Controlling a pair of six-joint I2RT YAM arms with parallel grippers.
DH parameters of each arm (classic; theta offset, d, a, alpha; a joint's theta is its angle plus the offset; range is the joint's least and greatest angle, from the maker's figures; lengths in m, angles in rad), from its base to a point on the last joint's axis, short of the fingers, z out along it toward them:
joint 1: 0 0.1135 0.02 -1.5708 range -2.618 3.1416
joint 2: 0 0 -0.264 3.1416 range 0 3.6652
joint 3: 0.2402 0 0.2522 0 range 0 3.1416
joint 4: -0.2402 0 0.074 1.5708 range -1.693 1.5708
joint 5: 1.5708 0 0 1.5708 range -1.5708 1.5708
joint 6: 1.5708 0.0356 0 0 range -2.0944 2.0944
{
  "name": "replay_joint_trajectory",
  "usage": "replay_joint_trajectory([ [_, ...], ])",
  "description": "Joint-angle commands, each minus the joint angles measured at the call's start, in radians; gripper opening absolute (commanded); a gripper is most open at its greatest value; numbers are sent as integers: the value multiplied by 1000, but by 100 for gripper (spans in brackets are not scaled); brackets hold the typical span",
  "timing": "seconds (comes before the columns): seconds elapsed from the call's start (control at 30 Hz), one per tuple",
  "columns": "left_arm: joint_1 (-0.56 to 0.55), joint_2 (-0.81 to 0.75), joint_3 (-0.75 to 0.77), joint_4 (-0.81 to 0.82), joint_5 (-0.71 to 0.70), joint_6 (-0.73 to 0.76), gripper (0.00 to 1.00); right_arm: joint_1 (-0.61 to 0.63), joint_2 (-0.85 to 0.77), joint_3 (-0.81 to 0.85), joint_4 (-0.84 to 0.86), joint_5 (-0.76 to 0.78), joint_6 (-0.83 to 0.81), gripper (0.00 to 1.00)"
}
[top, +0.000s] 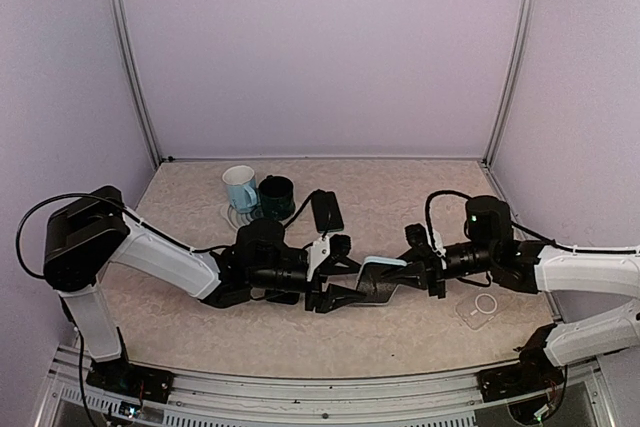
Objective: Put the phone into the phone case
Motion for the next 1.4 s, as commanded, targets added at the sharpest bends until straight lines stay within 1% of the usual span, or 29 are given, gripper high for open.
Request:
replay_joint_trajectory([
  [0.0,-9,11,23,94,-16,-40,55,15,-64,45,86,-78,42,0],
  [0.13,-12,12,27,69,-1,-20,52,19,-89,45,119,-94,65,0],
  [0.17,-13,13,29,64,-3,-19,49,19,-94,42,136,-98,74,0],
  [0.23,-14,11,33,57,-6,-21,34,22,-99,37,164,-106,89,0],
  [0.33,-17,5,41,58,-7,-17,3,25,-94,34,194,-115,101,0],
  [0.37,-19,5,44,59,-13,-19,0,26,-90,35,200,-113,106,0],
  [0.5,-18,-16,57,34,-39,-24,0,27,-53,54,194,-118,101,0],
  [0.57,-17,-30,61,25,-37,-18,26,27,-39,61,188,-128,93,0],
  [0.6,-18,-35,61,32,-35,-14,34,27,-37,59,201,-136,93,0],
  [0.63,-18,-36,63,44,-30,-15,39,26,-36,65,206,-146,90,0],
  [0.7,-17,-31,84,44,-24,-20,41,27,-28,110,164,-157,76,0],
  [0.73,-16,-30,104,21,-20,-18,39,27,-23,138,127,-162,66,0],
  [0.77,-16,-29,115,3,-17,-18,36,28,-20,154,104,-165,62,0],
  [0.8,-16,-28,118,-2,-11,-14,28,27,-20,157,103,-169,64,0],
  [0.87,-18,-26,109,15,1,-13,6,26,-26,144,137,-172,81,0],
  [0.9,-19,-28,104,16,-1,-16,0,27,-29,137,150,-170,94,0],
  [0.97,-19,-43,97,-5,-35,-21,0,27,-37,129,155,-170,104,0],
  [1.0,-19,-59,92,-22,-58,-16,0,26,-41,131,132,-155,92,6],
  [1.03,-19,-70,87,-42,-89,-5,0,26,-44,137,88,-122,71,18],
  [1.07,-19,-86,85,-75,-133,9,0,27,-47,155,23,-78,36,34],
  [1.1,-19,-99,84,-107,-157,22,0,27,-50,177,-52,-36,-2,47],
  [1.13,-19,-120,81,-140,-176,41,0,26,-52,199,-118,7,-37,57],
  [1.17,-20,-136,70,-158,-187,66,0,27,-55,225,-178,49,-74,64],
  [1.23,-23,-161,62,-187,-203,108,0,28,-53,261,-267,81,-146,68],
  [1.37,-32,-167,112,-301,-234,170,0,36,-15,349,-364,79,-181,69],
])
